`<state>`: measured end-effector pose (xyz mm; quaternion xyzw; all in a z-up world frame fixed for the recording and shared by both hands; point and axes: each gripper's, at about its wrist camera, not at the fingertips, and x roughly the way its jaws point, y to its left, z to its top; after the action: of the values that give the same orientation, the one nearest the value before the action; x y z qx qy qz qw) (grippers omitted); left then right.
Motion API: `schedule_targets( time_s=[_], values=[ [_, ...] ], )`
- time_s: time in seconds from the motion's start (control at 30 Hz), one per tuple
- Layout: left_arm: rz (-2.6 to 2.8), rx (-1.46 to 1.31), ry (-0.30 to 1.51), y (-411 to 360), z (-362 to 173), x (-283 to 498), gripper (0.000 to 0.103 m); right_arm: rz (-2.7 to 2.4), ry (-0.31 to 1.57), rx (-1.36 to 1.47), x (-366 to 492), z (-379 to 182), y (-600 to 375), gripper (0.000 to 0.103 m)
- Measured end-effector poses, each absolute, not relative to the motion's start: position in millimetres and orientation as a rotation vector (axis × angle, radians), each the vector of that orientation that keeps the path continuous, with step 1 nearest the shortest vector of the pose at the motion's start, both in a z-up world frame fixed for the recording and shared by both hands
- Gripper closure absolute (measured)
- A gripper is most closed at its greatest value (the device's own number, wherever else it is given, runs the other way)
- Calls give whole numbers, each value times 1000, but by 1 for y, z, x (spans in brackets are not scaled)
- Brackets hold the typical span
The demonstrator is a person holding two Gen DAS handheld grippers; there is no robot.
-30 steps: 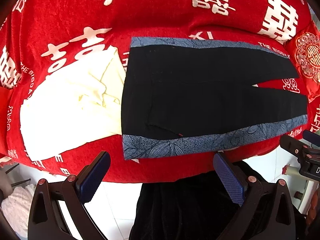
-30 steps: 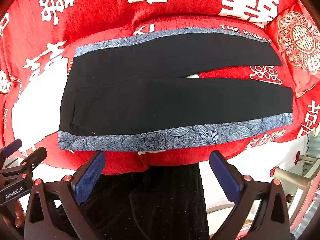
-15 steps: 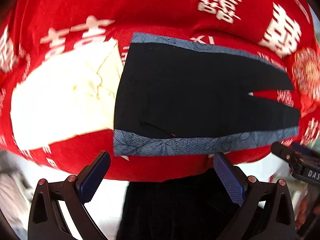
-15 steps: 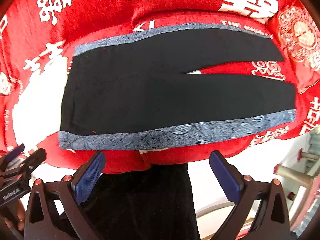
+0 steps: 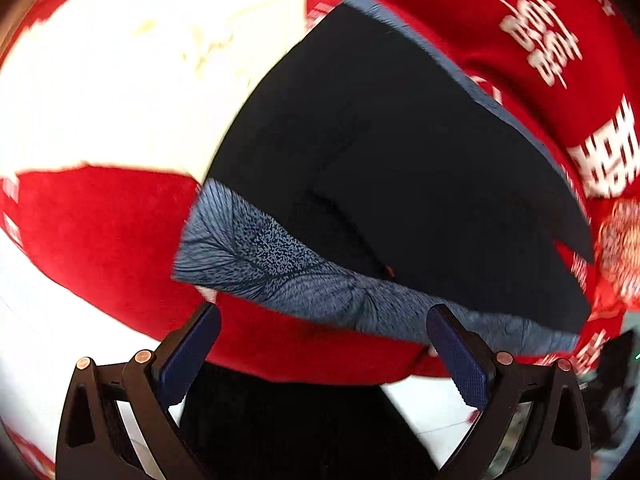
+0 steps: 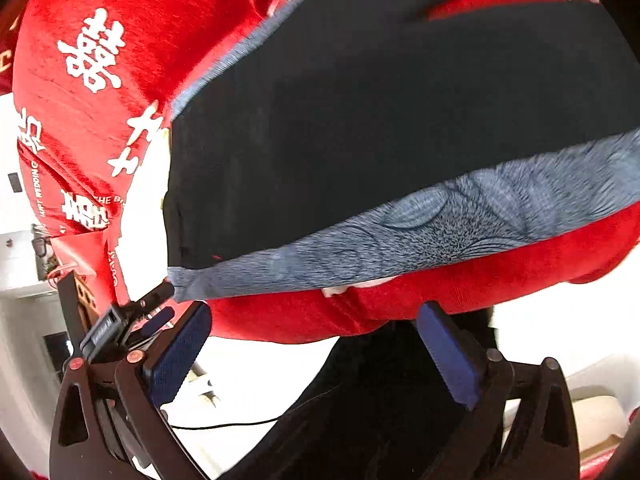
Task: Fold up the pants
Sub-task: 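Grasp the grey patterned cuffs with both grippers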
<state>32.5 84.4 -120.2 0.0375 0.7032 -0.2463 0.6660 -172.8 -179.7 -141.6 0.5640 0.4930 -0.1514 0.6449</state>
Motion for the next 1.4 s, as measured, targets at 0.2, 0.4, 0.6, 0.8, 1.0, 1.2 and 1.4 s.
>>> schedule_targets(
  time_s=[0.2,0.4,0.6,0.8,1.0,1.2,1.4],
  values=[
    [-577,4,1604,89,-152,30,0,-271,987,1465,-191,-199,-184,29],
    [-602,-36,1612,90,-159,32,0,-131,855,1545,-191,-214,-186,29],
    [-589,-92,1595,85,-157,39,0,-35,724,1612,-166,-210,-197,29],
    [-546,-162,1576,80,-151,47,19,3,744,1593,-171,-196,-204,29],
    [-488,-164,1531,93,-148,50,71,-85,731,1709,-201,-221,-221,48],
    [-485,-135,1496,92,-126,46,76,-120,811,1599,-198,-185,-230,94],
    [-532,-149,1425,64,-72,62,76,-74,838,1341,-154,-109,-276,94]
  ],
)
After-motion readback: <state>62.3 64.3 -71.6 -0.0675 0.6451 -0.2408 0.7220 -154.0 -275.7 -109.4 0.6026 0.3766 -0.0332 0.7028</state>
